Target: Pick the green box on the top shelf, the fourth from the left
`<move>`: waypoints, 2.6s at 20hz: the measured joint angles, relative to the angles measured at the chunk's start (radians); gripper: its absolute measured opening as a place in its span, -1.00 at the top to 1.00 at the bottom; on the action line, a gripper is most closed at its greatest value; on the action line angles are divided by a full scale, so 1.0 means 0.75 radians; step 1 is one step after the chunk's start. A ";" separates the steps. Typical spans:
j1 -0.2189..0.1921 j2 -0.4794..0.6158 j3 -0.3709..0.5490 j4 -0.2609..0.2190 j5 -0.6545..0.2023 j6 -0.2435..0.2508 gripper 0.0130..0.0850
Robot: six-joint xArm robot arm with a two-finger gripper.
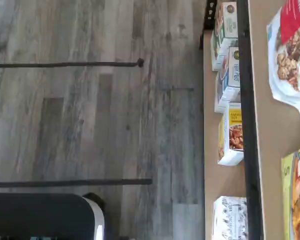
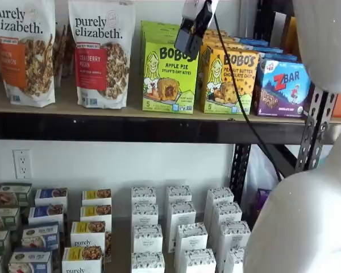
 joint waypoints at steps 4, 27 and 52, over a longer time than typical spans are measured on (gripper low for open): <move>0.014 0.061 -0.112 -0.024 0.129 0.029 -1.00; -0.010 -0.106 0.088 0.049 -0.217 0.004 -1.00; -0.053 -0.033 0.102 0.012 -0.424 -0.071 -1.00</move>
